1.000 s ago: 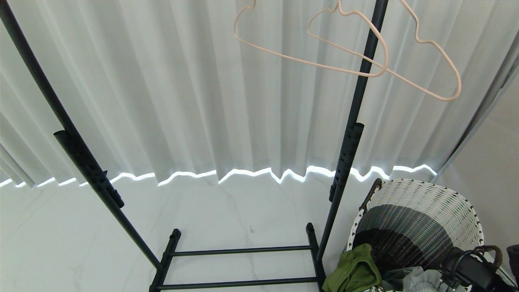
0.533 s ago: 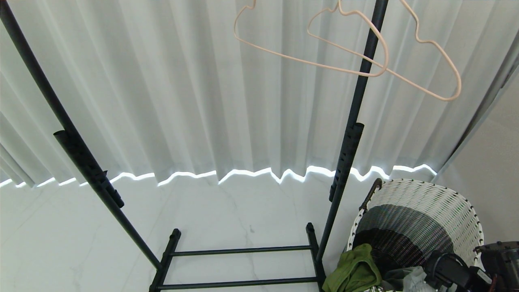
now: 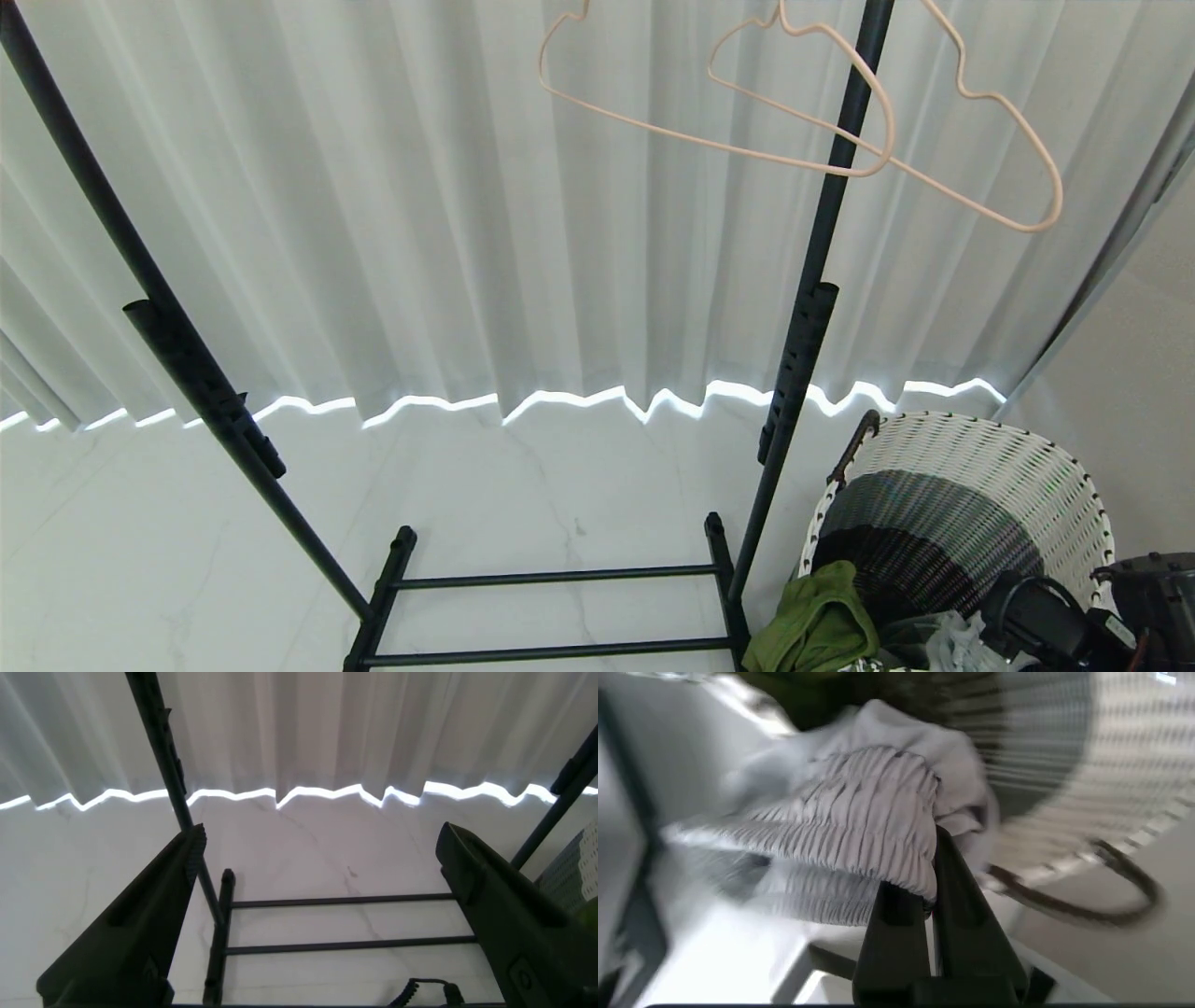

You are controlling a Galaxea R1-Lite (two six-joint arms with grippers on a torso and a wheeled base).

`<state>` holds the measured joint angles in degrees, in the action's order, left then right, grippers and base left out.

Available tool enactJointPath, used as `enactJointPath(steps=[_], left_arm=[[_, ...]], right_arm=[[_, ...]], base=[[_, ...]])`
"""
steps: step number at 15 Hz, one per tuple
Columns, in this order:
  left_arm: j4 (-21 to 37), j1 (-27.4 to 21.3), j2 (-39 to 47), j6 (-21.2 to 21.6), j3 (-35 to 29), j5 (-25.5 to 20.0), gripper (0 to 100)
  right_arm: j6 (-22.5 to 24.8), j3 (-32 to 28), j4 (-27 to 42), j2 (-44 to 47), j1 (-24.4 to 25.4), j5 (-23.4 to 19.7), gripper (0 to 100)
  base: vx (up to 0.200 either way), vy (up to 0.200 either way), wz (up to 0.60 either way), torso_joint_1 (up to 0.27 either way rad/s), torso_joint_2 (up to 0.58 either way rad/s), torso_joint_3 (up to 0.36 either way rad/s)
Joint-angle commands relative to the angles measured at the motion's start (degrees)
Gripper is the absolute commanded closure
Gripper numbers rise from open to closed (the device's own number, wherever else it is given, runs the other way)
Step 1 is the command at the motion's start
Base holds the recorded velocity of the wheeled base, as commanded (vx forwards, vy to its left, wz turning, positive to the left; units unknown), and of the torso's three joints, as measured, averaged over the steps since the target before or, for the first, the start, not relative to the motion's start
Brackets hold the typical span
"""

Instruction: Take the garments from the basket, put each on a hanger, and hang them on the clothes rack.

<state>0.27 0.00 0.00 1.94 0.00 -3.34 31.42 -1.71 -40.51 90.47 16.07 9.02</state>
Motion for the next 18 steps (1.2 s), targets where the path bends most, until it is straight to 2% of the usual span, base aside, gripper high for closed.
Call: enactJointPath(steps=[1,5,7,8,9,12,13,15,18], left_arm=[[0.0,-0.1,0.0,0.0,0.0,0.0,0],[0.0,0.0,0.0,0.0,0.0,0.0,0],[0.0,0.0,0.0,0.0,0.0,0.0,0],[0.0,0.0,0.0,0.0,0.0,0.0,0],[0.0,0.0,0.0,0.0,0.0,0.0,0],[0.0,0.0,0.0,0.0,0.0,0.0,0],[0.0,0.0,0.0,0.0,0.0,0.0,0],[0.0,0.0,0.0,0.1,0.0,0.0,0],[0.0,0.0,0.0,0.1,0.0,0.0,0]], right_arm=[[0.1,-0.5,0.5,-7.4,0.0,4.7,100],[0.1,-1.1,0.7,-14.4,-3.1,7.2,100],[0.2,-5.1,4.9,-19.1,-6.3,8.6,100],[0.2,-9.1,10.5,-22.5,-7.7,8.6,100],[0.2,-14.0,19.2,-26.8,-8.7,8.6,100],[0.1,-26.5,40.3,-35.9,-8.9,8.6,100],[0.1,-32.4,49.0,-40.1,-8.9,8.6,100],[0.1,-37.9,56.7,-44.9,-8.9,8.6,100],[0.1,-41.1,59.4,-47.3,-8.9,8.6,100]], base=[[0.0,0.0,0.0,0.0,0.0,0.0],[0.0,0.0,0.0,0.0,0.0,0.0],[0.0,0.0,0.0,0.0,0.0,0.0],[0.0,0.0,0.0,0.0,0.0,0.0],[0.0,0.0,0.0,0.0,0.0,0.0],[0.0,0.0,0.0,0.0,0.0,0.0],[0.0,0.0,0.0,0.0,0.0,0.0],[0.0,0.0,0.0,0.0,0.0,0.0],[0.0,0.0,0.0,0.0,0.0,0.0]])
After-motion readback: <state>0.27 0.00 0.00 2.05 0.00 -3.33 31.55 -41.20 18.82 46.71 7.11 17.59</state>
